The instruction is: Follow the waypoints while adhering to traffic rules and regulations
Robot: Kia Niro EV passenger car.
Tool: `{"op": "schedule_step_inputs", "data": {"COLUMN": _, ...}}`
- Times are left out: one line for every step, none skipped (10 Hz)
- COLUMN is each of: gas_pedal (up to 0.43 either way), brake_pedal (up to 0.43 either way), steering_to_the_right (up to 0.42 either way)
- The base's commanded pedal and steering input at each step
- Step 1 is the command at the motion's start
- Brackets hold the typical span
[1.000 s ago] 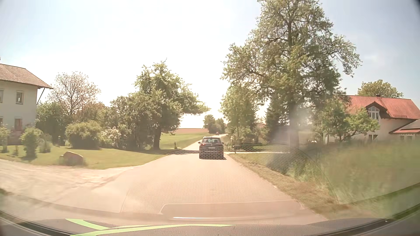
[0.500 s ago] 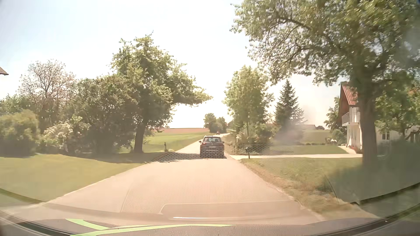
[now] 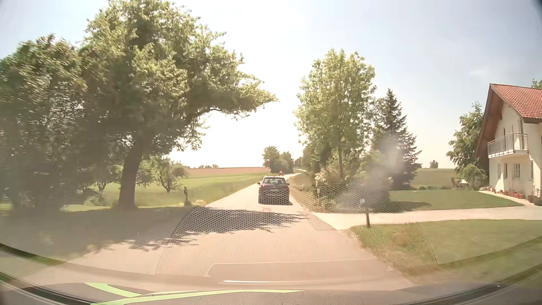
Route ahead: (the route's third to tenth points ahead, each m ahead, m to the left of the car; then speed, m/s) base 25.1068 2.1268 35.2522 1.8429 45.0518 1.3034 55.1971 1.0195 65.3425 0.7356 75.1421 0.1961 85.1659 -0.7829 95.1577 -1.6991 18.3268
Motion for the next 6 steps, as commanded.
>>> {"op": "schedule_step_inputs", "data": {"gas_pedal": 0.138, "brake_pedal": 0.000, "steering_to_the_right": 0.000}}
{"op": "schedule_step_inputs", "data": {"gas_pedal": 0.138, "brake_pedal": 0.000, "steering_to_the_right": 0.001}}
{"op": "schedule_step_inputs", "data": {"gas_pedal": 0.138, "brake_pedal": 0.000, "steering_to_the_right": 0.001}}
{"op": "schedule_step_inputs", "data": {"gas_pedal": 0.138, "brake_pedal": 0.000, "steering_to_the_right": 0.000}}
{"op": "schedule_step_inputs", "data": {"gas_pedal": 0.138, "brake_pedal": 0.000, "steering_to_the_right": 0.000}}
{"op": "schedule_step_inputs", "data": {"gas_pedal": 0.138, "brake_pedal": 0.000, "steering_to_the_right": 0.000}}
